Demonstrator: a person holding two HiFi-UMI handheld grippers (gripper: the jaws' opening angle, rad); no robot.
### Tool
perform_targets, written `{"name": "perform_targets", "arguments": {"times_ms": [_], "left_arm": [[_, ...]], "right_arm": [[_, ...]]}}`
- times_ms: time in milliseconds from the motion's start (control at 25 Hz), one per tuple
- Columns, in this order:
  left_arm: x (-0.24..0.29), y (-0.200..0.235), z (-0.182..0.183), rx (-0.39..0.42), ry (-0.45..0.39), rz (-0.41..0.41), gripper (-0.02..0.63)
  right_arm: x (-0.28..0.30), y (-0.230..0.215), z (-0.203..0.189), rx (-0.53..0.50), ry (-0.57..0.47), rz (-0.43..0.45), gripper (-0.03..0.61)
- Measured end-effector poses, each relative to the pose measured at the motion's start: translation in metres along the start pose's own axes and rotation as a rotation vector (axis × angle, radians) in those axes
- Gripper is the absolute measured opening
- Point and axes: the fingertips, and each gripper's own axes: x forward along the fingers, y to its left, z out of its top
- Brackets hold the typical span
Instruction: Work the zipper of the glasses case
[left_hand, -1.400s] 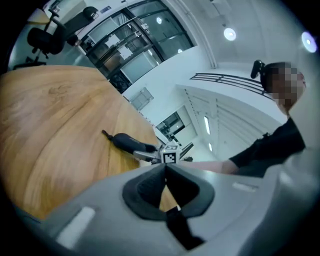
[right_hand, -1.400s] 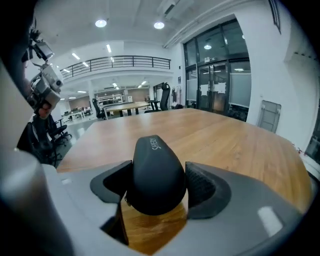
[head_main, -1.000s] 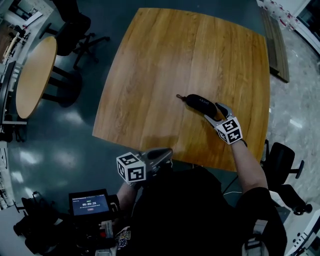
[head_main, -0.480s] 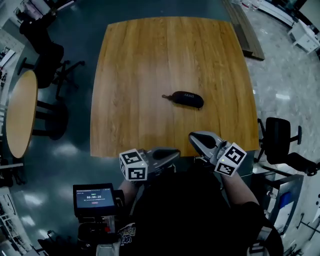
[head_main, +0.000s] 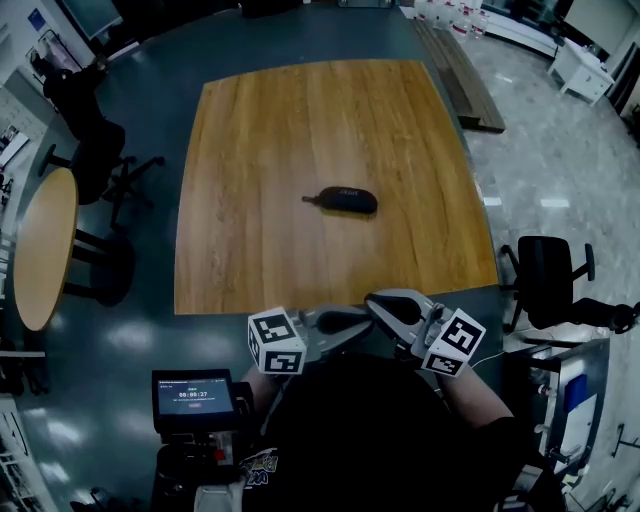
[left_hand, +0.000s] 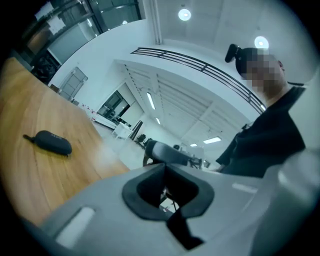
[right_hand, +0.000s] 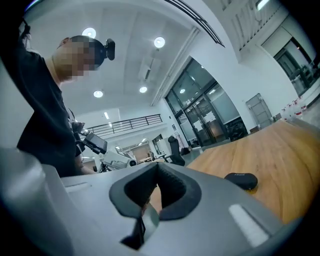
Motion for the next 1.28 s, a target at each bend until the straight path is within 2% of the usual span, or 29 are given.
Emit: {"name": "perform_targets", "arguments": {"times_ms": [200,280,400,480,560,800,880,1040,1280], "left_arm": [[0.040,-0.045,-0.029,-0.148,-0.084,0.009,-0.006],[0.055,-0.057,-0.050,-0.142,-0.092,0.053,-0.005],[0.064,-0.064,-0.076,-0.095,-0.083,0.193,-0.003],[0.053,-0.059,-0.085,-0.107,-0.115,0.318,-0.003],[0.040,-0.051,-0.092,-0.136,-0.161,0.422,-0.003],[0.025,-0.043,-0.116,-0.161,-0.205,0.573,-0.003],[0.021,-0.047,-0.112,-0.131,-0.201,0.591,-0.003],[0.033,-0.052,-0.110,-0.059,-0.166,0.566,-0.003],[0.058,-0.053,-0.121,-0.062,-0.137,0.526,-0.003]], "right_arm": [[-0.066,0.023,-0.002,-0.003,-0.014,-0.068,0.003],[-0.092,0.029,-0.012,0.023,-0.009,-0.105,0.005],[-0.124,0.033,-0.035,0.113,0.003,-0.157,0.005],[-0.138,0.038,-0.049,0.167,0.011,-0.176,0.005],[-0.148,0.045,-0.058,0.179,0.024,-0.175,0.005],[-0.167,0.057,-0.058,0.120,0.010,-0.170,0.005],[-0.166,0.059,-0.055,0.106,-0.002,-0.178,0.005],[-0.168,0.054,-0.059,0.110,-0.001,-0.180,0.005],[-0.181,0.049,-0.062,0.103,0.013,-0.169,0.005]]}}
